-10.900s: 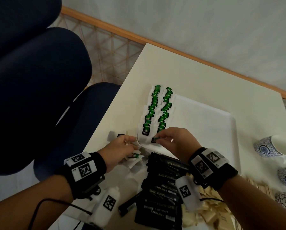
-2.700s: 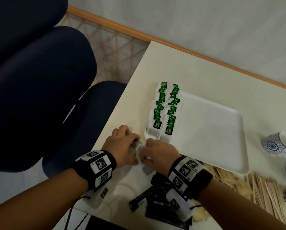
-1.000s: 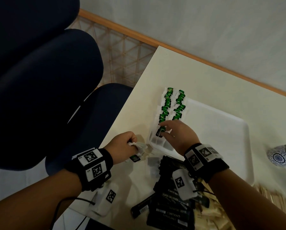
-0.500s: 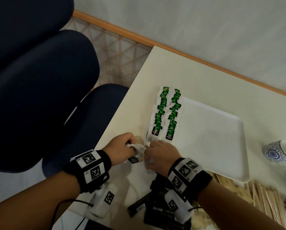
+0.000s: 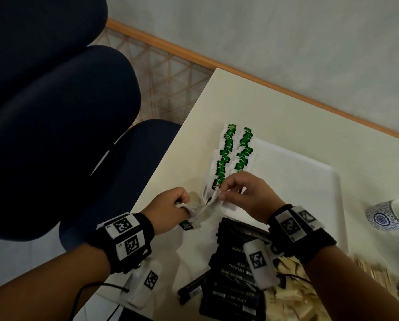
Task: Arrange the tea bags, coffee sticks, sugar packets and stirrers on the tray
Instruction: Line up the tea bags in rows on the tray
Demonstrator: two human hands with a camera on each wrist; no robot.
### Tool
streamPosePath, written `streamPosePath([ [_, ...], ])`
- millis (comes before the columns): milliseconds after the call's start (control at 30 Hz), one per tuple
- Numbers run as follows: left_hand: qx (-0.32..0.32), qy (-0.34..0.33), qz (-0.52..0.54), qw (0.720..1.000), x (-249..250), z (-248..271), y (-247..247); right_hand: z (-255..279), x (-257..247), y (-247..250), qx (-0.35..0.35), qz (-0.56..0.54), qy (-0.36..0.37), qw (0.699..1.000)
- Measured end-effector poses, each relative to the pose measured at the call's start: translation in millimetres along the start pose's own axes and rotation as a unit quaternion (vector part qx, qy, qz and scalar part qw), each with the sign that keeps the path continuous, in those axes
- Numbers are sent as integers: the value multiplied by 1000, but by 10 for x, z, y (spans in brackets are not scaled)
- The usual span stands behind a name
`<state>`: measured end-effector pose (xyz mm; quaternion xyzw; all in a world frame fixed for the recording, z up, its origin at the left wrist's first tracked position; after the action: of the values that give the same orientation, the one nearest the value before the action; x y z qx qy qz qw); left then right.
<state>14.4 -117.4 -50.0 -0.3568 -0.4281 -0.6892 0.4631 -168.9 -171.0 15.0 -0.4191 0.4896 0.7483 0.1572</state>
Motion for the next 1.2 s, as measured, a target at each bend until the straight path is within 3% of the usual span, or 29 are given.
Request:
streamPosePath([
  [233, -5, 9, -3, 1000, 55, -23, -57, -21, -86, 14, -27, -44, -5, 999],
  [367, -26, 20, 24, 999, 205, -18, -185, -49, -85, -173, 3, -14, -38, 999],
  [500, -51, 65, 81, 993, 255, -2, -228, 4, -143, -220, 34, -23, -27, 999],
  [667, -48, 85, 115, 989, 216, -9, -205, 96, -139, -216, -33, -65, -28, 997],
  [733, -46, 92, 107, 989, 198, -8, -199, 102, -104, -190, -24, -49, -24, 998],
  [867, -42, 91, 73, 992, 171, -1, -163, 92, 16, 30, 87, 26, -31, 995],
  [1000, -38, 94, 67, 993, 141, 7, -128, 105, 117, 146, 91, 120, -44, 988],
  [1200, -34, 96, 57, 993, 139, 13, -81, 123, 171, 171, 58, 118, -68, 989],
])
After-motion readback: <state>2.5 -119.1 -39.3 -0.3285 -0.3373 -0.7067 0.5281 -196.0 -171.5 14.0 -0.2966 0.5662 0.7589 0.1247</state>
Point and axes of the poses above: each hand's wrist, its own z-axis away from the middle knuckle, its own y-axis out of the back of the hand, x = y × z, the point moved 5 cm from there along -z, towards the middle knuckle, and after that the axes turned 2 degrees about z, right-handed, at the moved point
